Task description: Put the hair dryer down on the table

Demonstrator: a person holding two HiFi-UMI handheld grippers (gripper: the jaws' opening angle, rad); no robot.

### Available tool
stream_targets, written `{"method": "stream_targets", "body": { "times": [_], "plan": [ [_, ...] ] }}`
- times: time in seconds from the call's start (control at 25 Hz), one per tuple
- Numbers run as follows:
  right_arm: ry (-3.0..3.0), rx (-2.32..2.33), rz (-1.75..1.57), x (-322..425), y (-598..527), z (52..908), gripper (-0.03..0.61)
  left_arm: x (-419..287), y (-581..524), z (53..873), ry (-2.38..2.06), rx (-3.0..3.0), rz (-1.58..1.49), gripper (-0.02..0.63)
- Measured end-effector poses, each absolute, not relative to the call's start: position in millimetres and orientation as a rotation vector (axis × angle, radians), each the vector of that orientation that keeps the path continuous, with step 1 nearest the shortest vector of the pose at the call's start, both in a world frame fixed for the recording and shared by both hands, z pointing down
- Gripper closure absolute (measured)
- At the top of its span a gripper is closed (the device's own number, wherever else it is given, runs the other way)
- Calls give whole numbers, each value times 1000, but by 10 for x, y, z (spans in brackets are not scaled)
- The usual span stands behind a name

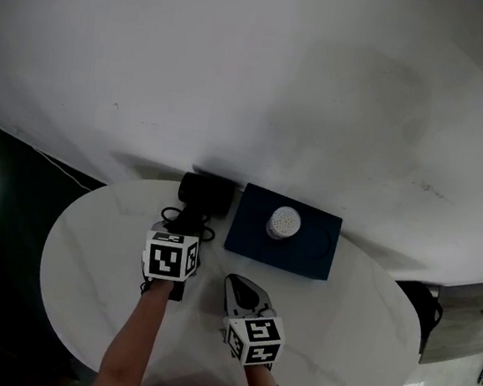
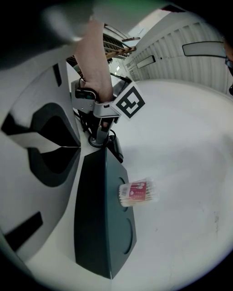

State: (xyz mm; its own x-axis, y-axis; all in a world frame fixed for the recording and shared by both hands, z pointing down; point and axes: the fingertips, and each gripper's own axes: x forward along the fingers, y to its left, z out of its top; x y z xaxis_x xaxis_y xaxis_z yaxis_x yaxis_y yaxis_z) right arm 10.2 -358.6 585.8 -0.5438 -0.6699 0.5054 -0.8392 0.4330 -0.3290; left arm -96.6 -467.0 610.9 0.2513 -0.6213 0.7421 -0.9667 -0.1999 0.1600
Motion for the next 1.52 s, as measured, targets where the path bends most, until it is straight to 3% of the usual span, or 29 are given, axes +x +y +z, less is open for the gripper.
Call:
{"method": "stream_targets", "body": {
  "times": [0.44, 0.92, 1.52],
  "plan": [
    [-2388, 1299, 796, 79, -3552, 5826, 563, -906, -4683, 6117, -1402, 1925, 687, 403],
    [-2393, 1311, 771, 73, -3507, 5716, 563, -962, -4640, 6021, -1438, 1944, 665, 324],
    [-2412, 1352, 715, 22, -3364, 5474, 563, -995, -4189, 5466, -1456, 2057, 537, 324]
  ]
}}
